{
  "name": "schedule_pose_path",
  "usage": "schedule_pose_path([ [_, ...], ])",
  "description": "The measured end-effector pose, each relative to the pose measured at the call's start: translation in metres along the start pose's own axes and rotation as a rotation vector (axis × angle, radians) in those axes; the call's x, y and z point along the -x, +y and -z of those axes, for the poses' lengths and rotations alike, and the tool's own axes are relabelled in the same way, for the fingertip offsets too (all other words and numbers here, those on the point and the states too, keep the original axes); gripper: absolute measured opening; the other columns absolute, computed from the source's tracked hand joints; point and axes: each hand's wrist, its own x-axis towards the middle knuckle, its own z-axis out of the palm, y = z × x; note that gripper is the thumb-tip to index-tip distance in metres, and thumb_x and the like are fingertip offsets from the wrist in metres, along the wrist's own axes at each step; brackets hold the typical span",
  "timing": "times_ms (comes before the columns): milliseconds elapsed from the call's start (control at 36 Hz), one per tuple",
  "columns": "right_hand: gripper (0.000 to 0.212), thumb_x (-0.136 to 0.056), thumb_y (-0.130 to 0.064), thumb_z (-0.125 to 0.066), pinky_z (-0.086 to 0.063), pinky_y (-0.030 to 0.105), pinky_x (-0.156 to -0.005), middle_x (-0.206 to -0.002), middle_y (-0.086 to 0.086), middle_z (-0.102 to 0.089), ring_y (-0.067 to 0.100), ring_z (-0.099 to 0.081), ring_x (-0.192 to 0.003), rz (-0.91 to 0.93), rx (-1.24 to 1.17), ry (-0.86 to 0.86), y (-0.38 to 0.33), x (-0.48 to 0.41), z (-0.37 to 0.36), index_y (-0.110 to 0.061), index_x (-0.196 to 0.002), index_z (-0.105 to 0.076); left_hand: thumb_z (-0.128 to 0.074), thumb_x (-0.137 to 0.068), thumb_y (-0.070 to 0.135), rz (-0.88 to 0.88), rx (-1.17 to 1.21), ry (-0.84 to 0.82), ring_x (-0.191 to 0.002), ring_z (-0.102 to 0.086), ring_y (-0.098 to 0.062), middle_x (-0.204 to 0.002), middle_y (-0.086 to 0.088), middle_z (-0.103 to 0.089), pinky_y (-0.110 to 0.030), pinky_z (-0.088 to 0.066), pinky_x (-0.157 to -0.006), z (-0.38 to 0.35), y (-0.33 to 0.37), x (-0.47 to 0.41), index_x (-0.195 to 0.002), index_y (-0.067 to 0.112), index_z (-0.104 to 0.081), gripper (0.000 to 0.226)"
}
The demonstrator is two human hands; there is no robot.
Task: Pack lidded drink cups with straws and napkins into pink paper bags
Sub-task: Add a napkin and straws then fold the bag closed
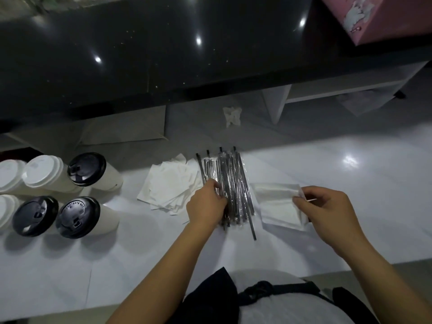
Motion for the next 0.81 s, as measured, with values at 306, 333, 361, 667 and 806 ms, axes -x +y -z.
schedule_pose_path([
  [306, 0.018, -0.090, -0.009, -0.069, -0.058, 0.056, -0.077, -0.079, 0.002, -0.075, 0.030, -0.071, -0.078, -0.009, -0.074, -0.053, -0.004, -0.023, -0.003, -0.023, -0.083, -0.077, -0.072, -0.079, 0.015, 0.137, 0.380, -0.038, -0.063, -0.064, -0.015, -0.070, 0.005, -0.067, -0.035, -0.055, -0.066, 0.017, -0.008, 0.008, -0.107, 0.025, -0.060, 0.032],
  [333, 0.018, -0.090, -0.008, -0.068, -0.058, 0.057, -0.077, -0.080, 0.004, -0.075, 0.033, -0.070, -0.079, -0.016, -0.089, -0.060, -0.006, -0.025, -0.003, -0.022, -0.083, -0.077, -0.072, -0.080, 0.012, 0.143, 0.432, -0.042, -0.061, -0.062, -0.014, -0.070, 0.004, -0.066, -0.031, -0.053, -0.062, 0.021, -0.009, 0.010, -0.106, 0.023, -0.062, 0.030],
  [361, 0.018, -0.090, -0.008, -0.068, -0.058, 0.057, -0.076, -0.081, 0.006, -0.074, 0.035, -0.070, -0.079, -0.024, -0.107, -0.067, -0.006, -0.027, -0.003, -0.021, -0.083, -0.077, -0.072, -0.080, 0.010, 0.144, 0.481, -0.049, -0.060, -0.061, -0.013, -0.071, 0.002, -0.065, -0.028, -0.050, -0.058, 0.026, -0.011, 0.012, -0.106, 0.020, -0.065, 0.029],
  [667, 0.011, -0.094, -0.005, -0.060, -0.055, 0.034, -0.061, -0.087, 0.008, -0.076, 0.024, -0.072, -0.075, -0.199, -0.425, -0.206, -0.022, -0.033, -0.025, -0.008, -0.097, -0.071, -0.071, -0.086, -0.003, -0.014, 0.874, -0.292, -0.073, -0.069, -0.015, -0.082, 0.000, -0.070, -0.022, -0.053, -0.065, 0.061, 0.016, 0.058, -0.093, 0.023, -0.075, 0.027],
  [806, 0.021, -0.095, -0.005, -0.055, -0.056, 0.039, -0.069, -0.100, 0.011, -0.076, 0.027, -0.072, -0.085, -0.253, -0.541, -0.274, -0.027, -0.028, -0.034, -0.012, -0.108, -0.071, -0.075, -0.083, 0.000, -0.077, 0.746, -0.298, -0.077, -0.068, -0.015, -0.087, -0.002, -0.072, -0.029, -0.060, -0.075, 0.053, 0.030, 0.062, -0.095, 0.024, -0.077, 0.027],
])
